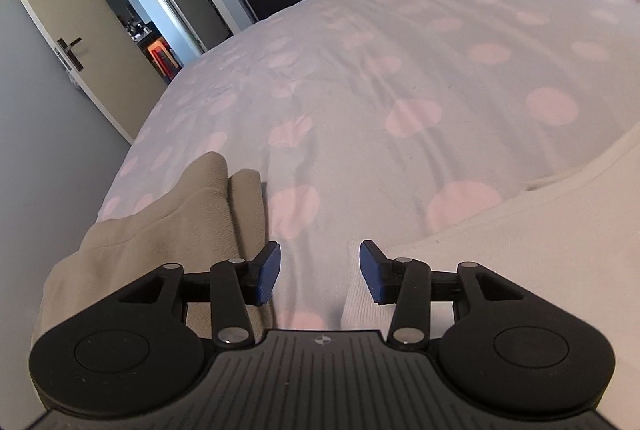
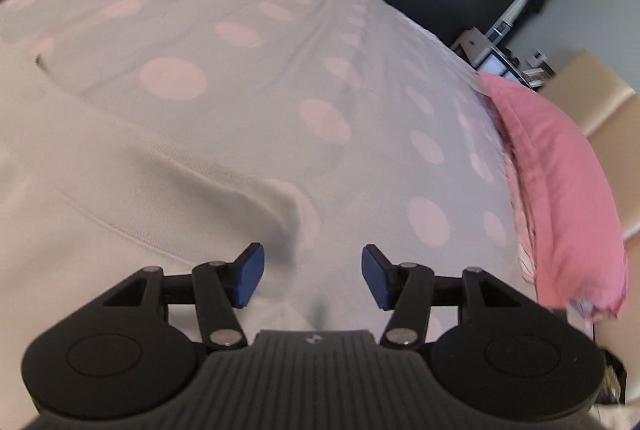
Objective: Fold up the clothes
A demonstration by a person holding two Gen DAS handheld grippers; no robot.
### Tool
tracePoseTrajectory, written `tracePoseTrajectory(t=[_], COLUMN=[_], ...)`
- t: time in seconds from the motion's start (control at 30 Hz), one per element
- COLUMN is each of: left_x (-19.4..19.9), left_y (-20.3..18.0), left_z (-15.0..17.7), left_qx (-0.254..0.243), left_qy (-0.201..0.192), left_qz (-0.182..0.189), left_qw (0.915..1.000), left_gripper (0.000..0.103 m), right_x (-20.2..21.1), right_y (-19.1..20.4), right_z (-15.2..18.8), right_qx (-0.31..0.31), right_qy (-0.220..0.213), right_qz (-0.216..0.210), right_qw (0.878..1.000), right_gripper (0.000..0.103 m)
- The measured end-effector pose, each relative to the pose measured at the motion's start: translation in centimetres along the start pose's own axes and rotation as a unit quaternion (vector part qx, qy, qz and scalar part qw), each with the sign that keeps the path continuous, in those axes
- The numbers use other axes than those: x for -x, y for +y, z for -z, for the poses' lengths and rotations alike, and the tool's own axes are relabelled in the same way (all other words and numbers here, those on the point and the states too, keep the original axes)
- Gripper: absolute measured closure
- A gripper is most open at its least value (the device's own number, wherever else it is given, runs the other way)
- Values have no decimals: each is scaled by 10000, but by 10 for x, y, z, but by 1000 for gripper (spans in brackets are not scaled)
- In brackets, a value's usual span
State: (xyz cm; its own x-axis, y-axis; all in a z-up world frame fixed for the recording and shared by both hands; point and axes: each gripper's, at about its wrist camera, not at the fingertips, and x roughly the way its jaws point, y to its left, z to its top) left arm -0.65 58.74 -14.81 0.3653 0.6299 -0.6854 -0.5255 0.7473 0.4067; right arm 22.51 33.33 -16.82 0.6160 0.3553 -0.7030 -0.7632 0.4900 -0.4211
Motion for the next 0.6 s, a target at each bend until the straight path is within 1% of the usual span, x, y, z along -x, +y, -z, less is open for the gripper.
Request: tracePoseTrajectory(t=[0.1,0.17,0.27,0.37,0.5,0.6], left_x=[30,49,77,99,122,131], left_y=[9,14,22,30,39,42], left_z=[17,33,63,96,136,161], left_qx=[51,103,177,291,510,773], left_qy=[-13,34,184,354,567,750], left_qz=[183,326,518,721,963,1221], left_qw=[9998,9994,9983,9963,9924,9867], left_gripper=[61,60,59,59,58,54], right_x=[28,45,71,95,107,114], right_y=[-18,-30,-41,-45,-45,-46], right_z=[12,25,53,88,119,140], right_qx=[-438,-716,-1075,-1321,-1610,-1829], right_qy=[21,88,278,466,607,695], right_qz=[-265,-518,-926,-1264,-1537,-1721], right_qw=[9987,9960,9895,9820,9730,9655], right_gripper=[46,49,53,53,52,51])
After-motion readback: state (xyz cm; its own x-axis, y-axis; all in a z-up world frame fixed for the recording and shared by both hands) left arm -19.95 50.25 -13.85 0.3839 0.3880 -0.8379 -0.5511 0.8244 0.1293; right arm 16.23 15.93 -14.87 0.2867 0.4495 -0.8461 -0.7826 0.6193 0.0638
